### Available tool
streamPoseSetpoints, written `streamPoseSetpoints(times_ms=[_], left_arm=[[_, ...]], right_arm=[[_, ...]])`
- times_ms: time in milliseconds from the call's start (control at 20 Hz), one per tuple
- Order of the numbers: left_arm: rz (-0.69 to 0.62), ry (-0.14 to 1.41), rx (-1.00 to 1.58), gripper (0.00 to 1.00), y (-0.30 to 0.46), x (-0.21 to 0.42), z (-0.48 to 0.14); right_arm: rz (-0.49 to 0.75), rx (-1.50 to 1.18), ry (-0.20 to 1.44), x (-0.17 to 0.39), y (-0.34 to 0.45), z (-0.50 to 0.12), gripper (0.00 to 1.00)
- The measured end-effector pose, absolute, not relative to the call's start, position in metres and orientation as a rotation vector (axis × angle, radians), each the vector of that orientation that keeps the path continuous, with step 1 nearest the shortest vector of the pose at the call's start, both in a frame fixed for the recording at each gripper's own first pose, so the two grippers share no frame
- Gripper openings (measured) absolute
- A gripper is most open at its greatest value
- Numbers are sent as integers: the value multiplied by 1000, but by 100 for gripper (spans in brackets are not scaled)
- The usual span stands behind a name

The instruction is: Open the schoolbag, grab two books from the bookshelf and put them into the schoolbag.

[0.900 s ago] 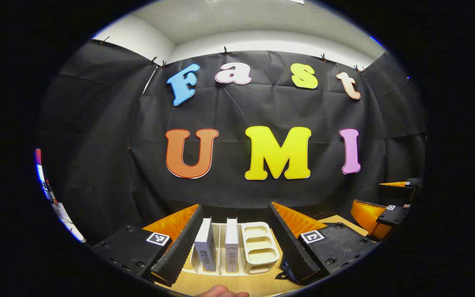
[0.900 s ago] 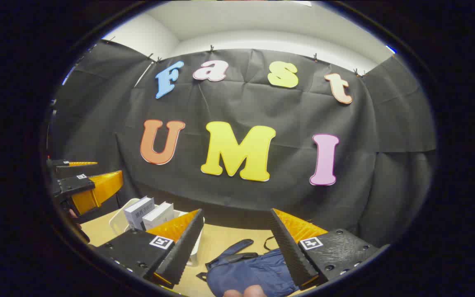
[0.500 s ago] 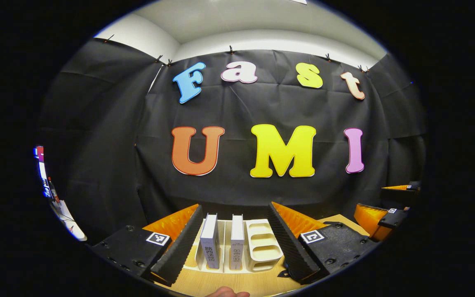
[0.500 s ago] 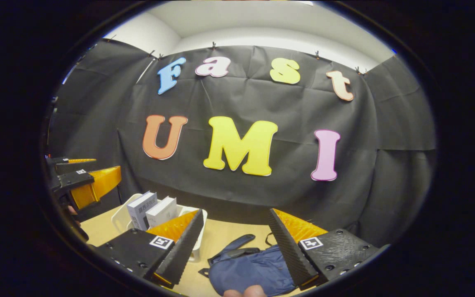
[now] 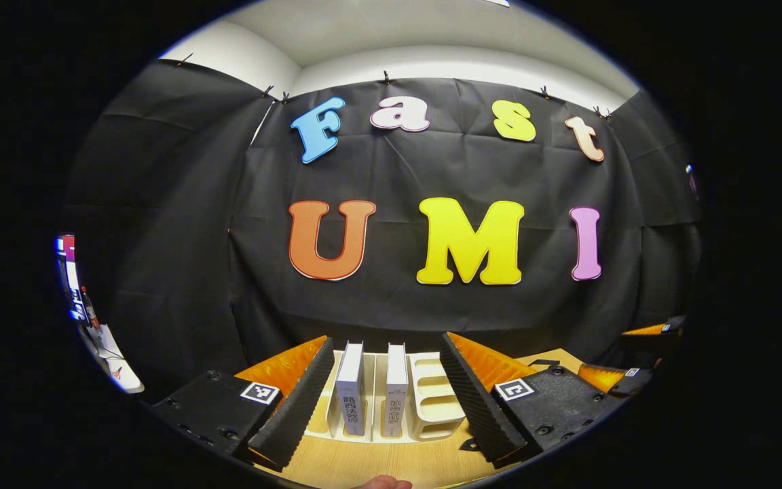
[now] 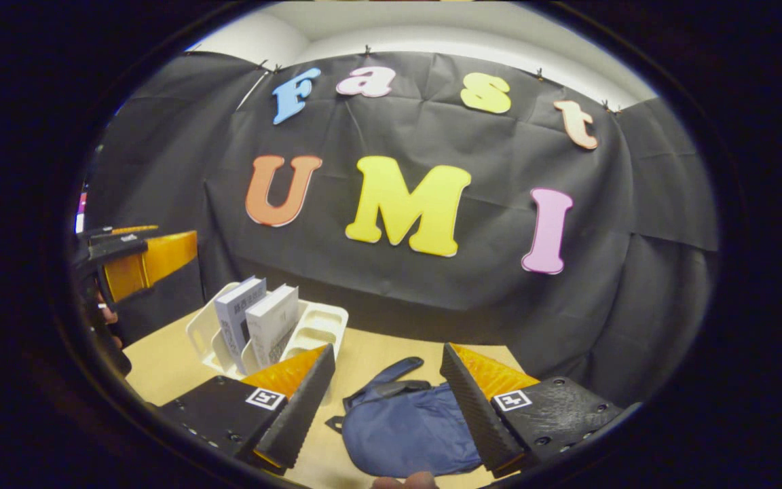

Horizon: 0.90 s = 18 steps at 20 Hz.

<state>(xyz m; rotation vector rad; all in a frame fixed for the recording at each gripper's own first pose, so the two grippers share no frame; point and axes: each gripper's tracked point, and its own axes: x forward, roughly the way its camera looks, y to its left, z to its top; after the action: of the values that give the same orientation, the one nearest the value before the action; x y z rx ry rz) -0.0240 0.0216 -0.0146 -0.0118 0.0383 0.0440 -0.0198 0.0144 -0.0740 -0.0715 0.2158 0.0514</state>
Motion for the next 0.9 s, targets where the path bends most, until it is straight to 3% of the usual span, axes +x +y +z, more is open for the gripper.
streamPoseSetpoints(times_ms=[900], left_arm=[[54,91,11,99,41,-37,-37]], right_arm=[[32,-288,890,-24,32,-321,96]])
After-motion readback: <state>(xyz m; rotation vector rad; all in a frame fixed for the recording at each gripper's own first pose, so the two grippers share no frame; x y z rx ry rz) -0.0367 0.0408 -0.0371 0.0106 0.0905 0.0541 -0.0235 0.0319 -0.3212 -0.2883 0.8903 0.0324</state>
